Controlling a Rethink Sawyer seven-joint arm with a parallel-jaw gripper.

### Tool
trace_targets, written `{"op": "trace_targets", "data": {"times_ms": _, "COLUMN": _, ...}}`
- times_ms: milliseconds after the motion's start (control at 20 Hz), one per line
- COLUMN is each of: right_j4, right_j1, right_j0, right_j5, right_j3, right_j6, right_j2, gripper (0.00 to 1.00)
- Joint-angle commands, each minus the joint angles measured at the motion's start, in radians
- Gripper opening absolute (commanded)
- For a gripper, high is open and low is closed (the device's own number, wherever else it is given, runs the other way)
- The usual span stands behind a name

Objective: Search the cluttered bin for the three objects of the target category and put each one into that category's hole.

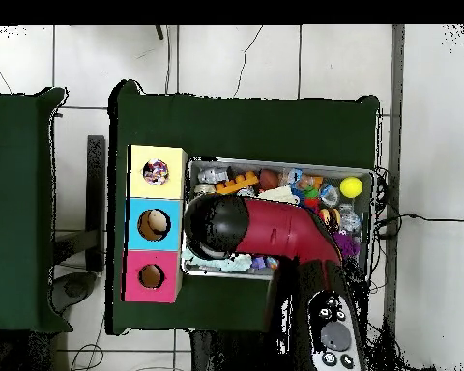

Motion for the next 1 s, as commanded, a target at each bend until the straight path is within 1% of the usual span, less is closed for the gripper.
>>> {"op": "trace_targets", "data": {"times_ms": 50, "right_j4": 0.062, "right_j1": 0.047, "right_j0": 0.045, "right_j5": 0.167, "right_j3": -0.144, "right_j6": 0.291, "right_j2": -0.033, "gripper": 0.0}}
{"op": "trace_targets", "data": {"times_ms": 250, "right_j4": 0.062, "right_j1": 0.076, "right_j0": 0.087, "right_j5": 0.235, "right_j3": -0.225, "right_j6": 0.317, "right_j2": -0.059, "gripper": 0.0}}
{"op": "trace_targets", "data": {"times_ms": 600, "right_j4": 0.08, "right_j1": 0.105, "right_j0": 0.139, "right_j5": 0.308, "right_j3": -0.305, "right_j6": 0.344, "right_j2": -0.098, "gripper": 0.0}}
{"op": "trace_targets", "data": {"times_ms": 800, "right_j4": 0.09, "right_j1": 0.119, "right_j0": 0.167, "right_j5": 0.337, "right_j3": -0.334, "right_j6": 0.359, "right_j2": -0.119, "gripper": 0.0}}
{"op": "trace_targets", "data": {"times_ms": 1000, "right_j4": 0.107, "right_j1": 0.132, "right_j0": 0.201, "right_j5": 0.354, "right_j3": -0.356, "right_j6": 0.394, "right_j2": -0.135, "gripper": 0.0}}
